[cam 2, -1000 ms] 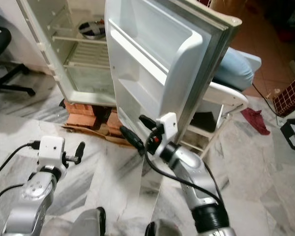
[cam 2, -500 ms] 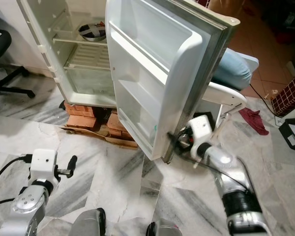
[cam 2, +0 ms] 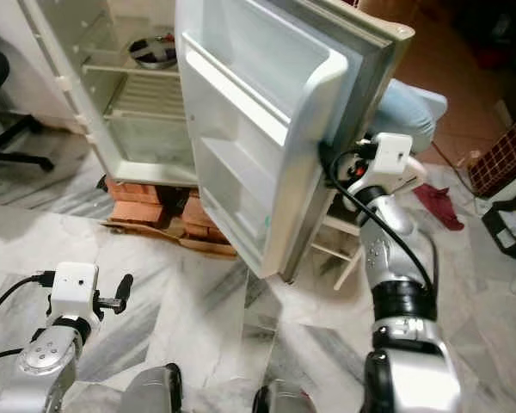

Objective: Restocking fridge

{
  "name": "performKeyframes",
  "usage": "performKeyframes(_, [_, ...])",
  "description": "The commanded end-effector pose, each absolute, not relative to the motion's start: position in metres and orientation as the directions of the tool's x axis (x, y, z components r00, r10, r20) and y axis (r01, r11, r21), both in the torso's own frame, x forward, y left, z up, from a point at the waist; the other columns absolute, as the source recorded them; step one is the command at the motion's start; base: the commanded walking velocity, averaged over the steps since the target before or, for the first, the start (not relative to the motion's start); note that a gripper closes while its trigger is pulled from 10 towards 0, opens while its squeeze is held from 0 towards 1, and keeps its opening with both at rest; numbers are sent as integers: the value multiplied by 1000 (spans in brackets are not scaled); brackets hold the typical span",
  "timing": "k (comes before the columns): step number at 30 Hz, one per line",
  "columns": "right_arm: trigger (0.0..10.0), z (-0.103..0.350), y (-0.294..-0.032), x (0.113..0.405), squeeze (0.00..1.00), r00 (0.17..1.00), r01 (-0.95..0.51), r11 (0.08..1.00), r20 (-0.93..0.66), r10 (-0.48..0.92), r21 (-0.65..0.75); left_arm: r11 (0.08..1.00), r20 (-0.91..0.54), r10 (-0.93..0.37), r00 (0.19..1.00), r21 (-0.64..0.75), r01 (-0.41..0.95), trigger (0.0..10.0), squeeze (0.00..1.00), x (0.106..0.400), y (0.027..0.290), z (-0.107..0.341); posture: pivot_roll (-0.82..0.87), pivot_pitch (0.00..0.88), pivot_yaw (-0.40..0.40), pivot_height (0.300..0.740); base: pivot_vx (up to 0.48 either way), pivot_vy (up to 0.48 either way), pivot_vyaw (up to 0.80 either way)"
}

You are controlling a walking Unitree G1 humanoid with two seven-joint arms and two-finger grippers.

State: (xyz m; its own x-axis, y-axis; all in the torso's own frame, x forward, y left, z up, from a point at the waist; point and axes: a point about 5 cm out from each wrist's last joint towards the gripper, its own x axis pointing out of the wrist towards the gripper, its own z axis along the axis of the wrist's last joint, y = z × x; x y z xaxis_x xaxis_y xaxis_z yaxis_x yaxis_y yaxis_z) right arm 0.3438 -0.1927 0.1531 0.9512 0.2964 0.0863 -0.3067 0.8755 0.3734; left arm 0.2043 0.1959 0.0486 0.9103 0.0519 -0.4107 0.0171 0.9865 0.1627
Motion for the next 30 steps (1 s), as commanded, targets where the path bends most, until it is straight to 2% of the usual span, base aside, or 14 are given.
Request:
performKeyframes(1, [10000, 192, -138, 318, 0, 663, -744, 547, 321, 676, 384, 985, -419, 52, 907, 170, 22, 10000, 0, 202, 196, 49, 90, 91, -72, 740, 0, 0, 0])
performKeyframes(2, [10000, 194, -131, 306, 0, 589, -799, 463, 347, 730, 383, 985, -421, 53, 905, 172, 22, 10000, 0, 202, 196, 49, 90, 91, -72, 740, 0, 0, 0])
performKeyframes(3, [10000, 194, -131, 306, 0, 589, -799, 463, 347, 730, 383, 985, -421, 53, 905, 172, 22, 10000, 0, 202, 196, 49, 90, 91, -72, 740, 0, 0, 0])
performKeyframes(4, [10000, 189, -128, 294, 0, 530, -830, 388, 353, 771, 401, 985, -426, 50, 903, 173, 27, 10000, 0, 201, 195, 48, 88, 91, -71, 740, 0, 0, 0])
performKeyframes(6, [10000, 179, -132, 293, 0, 543, -814, 386, 329, 773, 435, 985, -427, 47, 903, 172, 30, 10000, 0, 201, 194, 47, 86, 90, -69, 740, 0, 0, 0])
performKeyframes(8, [10000, 161, -140, 296, 0, 611, -760, 456, 268, 745, 464, 985, -428, 44, 903, 170, 33, 10000, 0, 201, 193, 47, 84, 90, -67, 740, 0, 0, 0])
performKeyframes(12, [10000, 143, -148, 297, 0, 683, -686, 544, 170, 711, 483, 985, -431, 38, 901, 168, 39, 10000, 0, 202, 193, 46, 81, 89, -65, 740, 0, 0, 0])
performKeyframes(16, [10000, 135, -153, 297, 0, 717, -644, 590, 115, 688, 488, 985, -431, 35, 902, 165, 41, 10000, 0, 202, 193, 46, 81, 90, -67, 740, 0, 0, 0])
performKeyframes(17, [10000, 132, -154, 299, 0, 744, -620, 630, 96, 661, 467, 987, -425, 39, 904, 157, 31, 10000, 0, 203, 194, 47, 80, 90, -69, 740, 0, 0, 0])
performKeyframes(18, [10000, 127, -157, 305, 0, 807, -556, 727, 51, 589, 402, 990, -403, 55, 913, 141, 2, 10000, 0, 205, 196, 50, 80, 91, -71, 740, 0, 0, 0])
performKeyframes(20, [10000, 124, -157, 309, 0, 850, -500, 792, 24, 526, 350, 991, -371, 74, 926, 127, -28, 10000, 0, 209, 199, 55, 79, 92, -73, 740, 0, 0, 0])
performKeyframes(23, [10000, 124, -148, 304, 0, 878, -467, 833, 42, 477, 298, 983, -256, 89, 963, 176, -44, 10000, 0, 221, 201, 70, 78, 90, -81, 740, 0, 436, 0])
performKeyframes(30, [10000, 118, -137, 295, 0, 930, -359, 886, 32, 366, 294, 986, -164, 78, 983, 158, -51, 10000, 0, 235, 197, 82, 59, 88, -76, 740, 0, 470, 0])
